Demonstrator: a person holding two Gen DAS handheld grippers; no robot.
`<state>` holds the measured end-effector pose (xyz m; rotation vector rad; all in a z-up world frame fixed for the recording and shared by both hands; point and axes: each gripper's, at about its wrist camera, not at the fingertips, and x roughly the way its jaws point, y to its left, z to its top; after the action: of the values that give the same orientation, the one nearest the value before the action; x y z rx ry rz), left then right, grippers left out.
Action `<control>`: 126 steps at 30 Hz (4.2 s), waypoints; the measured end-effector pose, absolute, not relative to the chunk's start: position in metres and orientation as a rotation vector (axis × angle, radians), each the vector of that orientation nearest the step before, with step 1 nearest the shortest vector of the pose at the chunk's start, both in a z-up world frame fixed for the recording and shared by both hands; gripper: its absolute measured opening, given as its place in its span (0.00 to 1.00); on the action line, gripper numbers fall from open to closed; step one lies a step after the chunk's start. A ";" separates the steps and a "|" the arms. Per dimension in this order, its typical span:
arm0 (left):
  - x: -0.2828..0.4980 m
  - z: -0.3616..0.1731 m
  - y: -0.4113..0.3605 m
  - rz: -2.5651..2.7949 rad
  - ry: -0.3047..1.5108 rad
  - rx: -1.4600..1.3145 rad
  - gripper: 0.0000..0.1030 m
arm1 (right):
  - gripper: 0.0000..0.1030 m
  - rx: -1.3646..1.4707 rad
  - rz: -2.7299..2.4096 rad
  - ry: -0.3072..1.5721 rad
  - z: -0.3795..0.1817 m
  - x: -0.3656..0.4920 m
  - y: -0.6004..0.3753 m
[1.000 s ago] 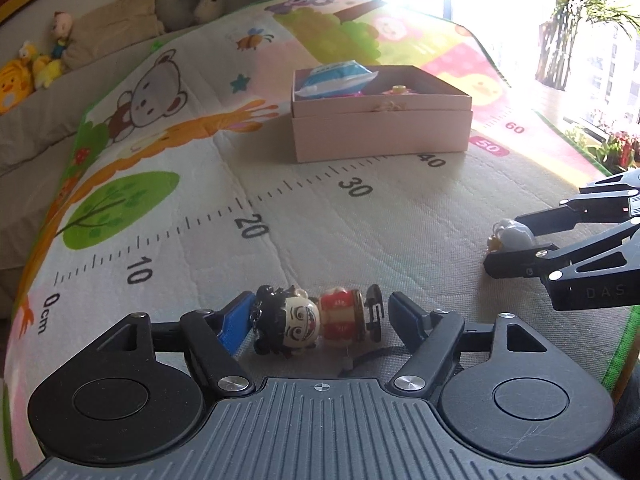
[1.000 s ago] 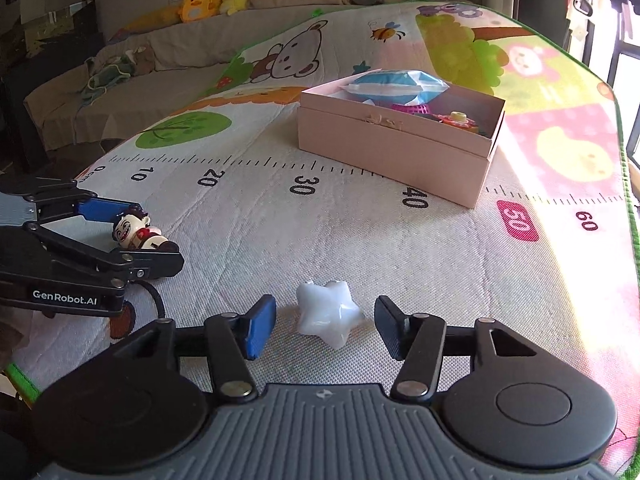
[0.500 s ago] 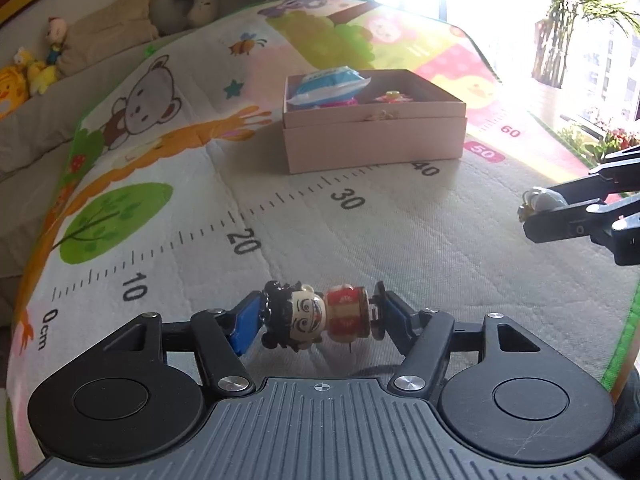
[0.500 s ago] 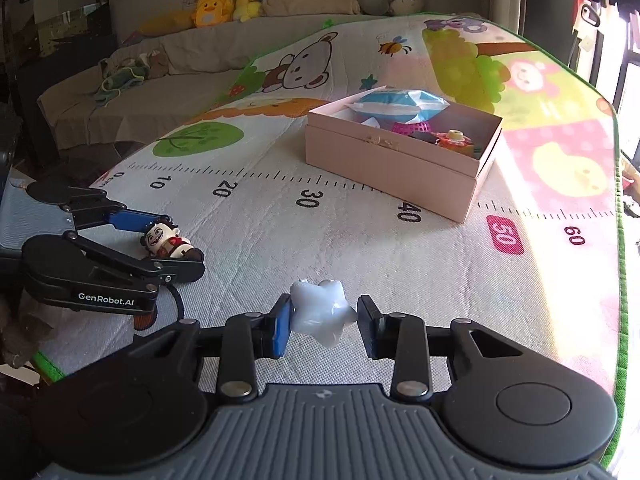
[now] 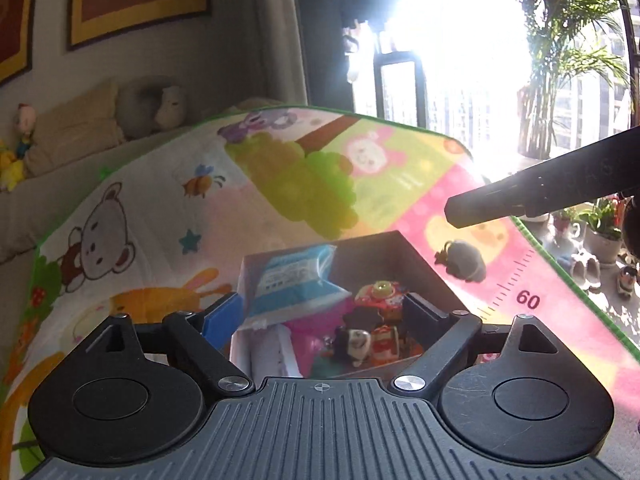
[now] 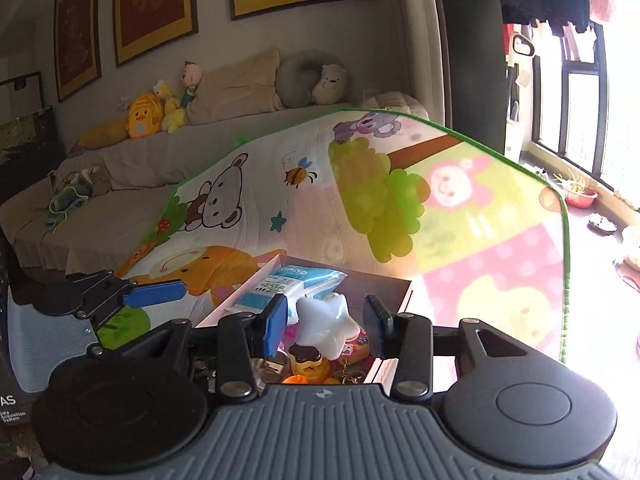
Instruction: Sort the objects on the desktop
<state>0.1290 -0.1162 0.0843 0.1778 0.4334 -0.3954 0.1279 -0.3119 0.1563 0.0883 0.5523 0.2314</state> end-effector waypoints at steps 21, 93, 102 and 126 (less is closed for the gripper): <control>0.085 0.015 -0.037 -0.252 0.643 0.108 0.98 | 0.42 0.000 0.239 0.754 0.086 0.251 -0.212; 0.052 -0.004 -0.010 -0.112 0.732 0.023 1.00 | 1.00 -0.002 -0.019 0.700 0.012 0.065 -0.211; 0.052 -0.004 -0.010 -0.112 0.732 0.023 1.00 | 1.00 -0.003 -0.019 0.700 0.012 0.065 -0.211; 0.052 -0.004 -0.010 -0.113 0.731 0.021 1.00 | 1.00 -0.003 -0.019 0.699 0.012 0.065 -0.211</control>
<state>0.0521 -0.0104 -0.0042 0.0215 0.7313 -0.1128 0.0653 -0.2107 0.0116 -0.0025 0.6995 -0.0193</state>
